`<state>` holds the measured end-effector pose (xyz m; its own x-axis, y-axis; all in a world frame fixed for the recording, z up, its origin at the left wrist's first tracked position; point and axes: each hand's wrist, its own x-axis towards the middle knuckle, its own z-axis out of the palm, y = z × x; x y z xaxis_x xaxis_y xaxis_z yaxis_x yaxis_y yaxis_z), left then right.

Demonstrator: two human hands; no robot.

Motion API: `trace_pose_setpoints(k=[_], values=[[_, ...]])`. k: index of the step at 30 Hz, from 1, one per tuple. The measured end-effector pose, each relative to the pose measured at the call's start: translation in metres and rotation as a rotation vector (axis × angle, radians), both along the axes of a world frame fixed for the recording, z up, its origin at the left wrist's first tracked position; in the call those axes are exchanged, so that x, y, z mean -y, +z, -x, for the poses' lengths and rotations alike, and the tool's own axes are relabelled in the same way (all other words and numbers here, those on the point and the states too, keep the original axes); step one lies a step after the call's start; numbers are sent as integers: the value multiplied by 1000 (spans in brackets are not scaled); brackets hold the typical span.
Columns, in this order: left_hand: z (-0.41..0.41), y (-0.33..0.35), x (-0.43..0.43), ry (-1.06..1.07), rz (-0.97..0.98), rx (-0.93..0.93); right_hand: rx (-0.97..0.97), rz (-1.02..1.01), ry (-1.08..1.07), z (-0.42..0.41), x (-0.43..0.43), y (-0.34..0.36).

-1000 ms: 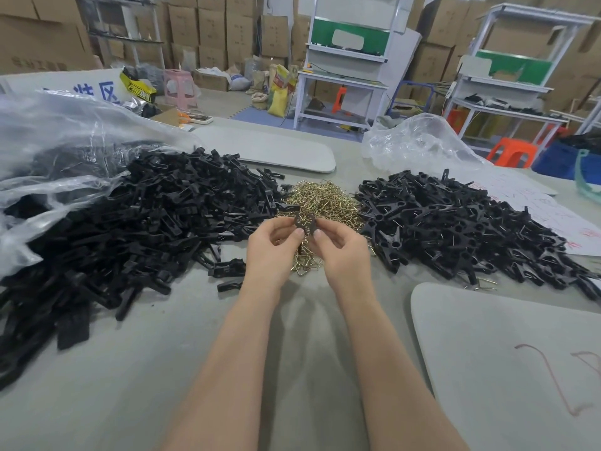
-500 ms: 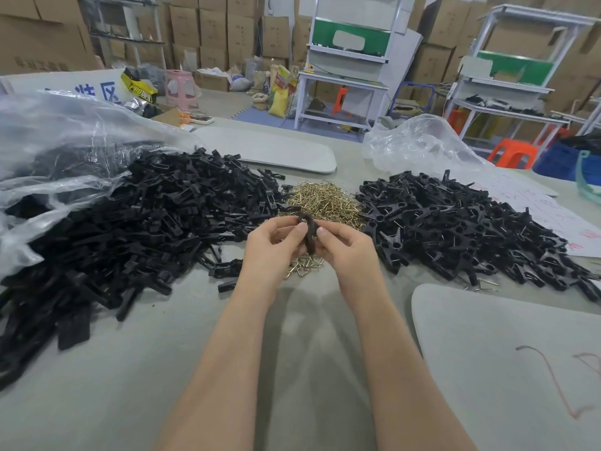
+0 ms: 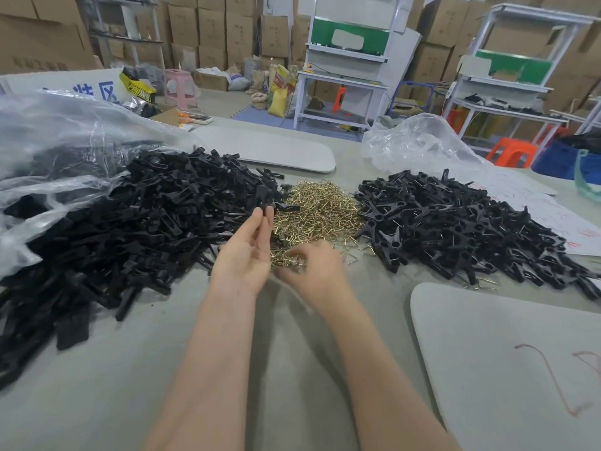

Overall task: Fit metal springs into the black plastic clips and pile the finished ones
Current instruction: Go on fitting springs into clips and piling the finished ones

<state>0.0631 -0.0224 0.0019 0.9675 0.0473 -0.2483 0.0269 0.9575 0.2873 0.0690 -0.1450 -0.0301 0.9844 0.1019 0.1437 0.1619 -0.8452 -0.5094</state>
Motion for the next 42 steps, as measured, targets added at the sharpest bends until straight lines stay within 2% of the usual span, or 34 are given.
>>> trace_pose_setpoints(k=[2, 5, 10, 13, 17, 19, 23, 28, 31, 33, 37, 42], values=[[1, 0, 0, 6, 60, -18, -3, 69, -38, -1, -8, -3], [1, -2, -1, 21, 128, -50, 35, 5, -73, -5, -7, -6], [-2, -6, 3, -54, -3, -120, 38, -127, -69, -5, 1, -6], [-2, -6, 4, -80, 1, -107, 111, -251, -56, -3, 8, -4], [1, -2, 6, -101, 6, -65, 151, -289, -76, -3, 13, -3], [2, -1, 6, -116, -69, -64, 149, -402, -88, -4, 13, 1], [0, -4, 10, -128, -379, -97, 69, -688, -102, -4, 15, 8], [-1, -7, 16, -111, -603, -60, -46, -1027, -85, -6, 17, 13], [1, -7, 21, -156, -692, 20, -17, -1146, -109, -4, 14, 15], [1, -8, 23, -177, -720, 56, 31, -1059, -144, -3, 11, 13], [1, -8, 24, -151, -725, 64, 180, -611, -175, -1, 12, 8], [1, -9, 28, -145, -772, 65, 269, -452, -32, 3, 14, 8]])
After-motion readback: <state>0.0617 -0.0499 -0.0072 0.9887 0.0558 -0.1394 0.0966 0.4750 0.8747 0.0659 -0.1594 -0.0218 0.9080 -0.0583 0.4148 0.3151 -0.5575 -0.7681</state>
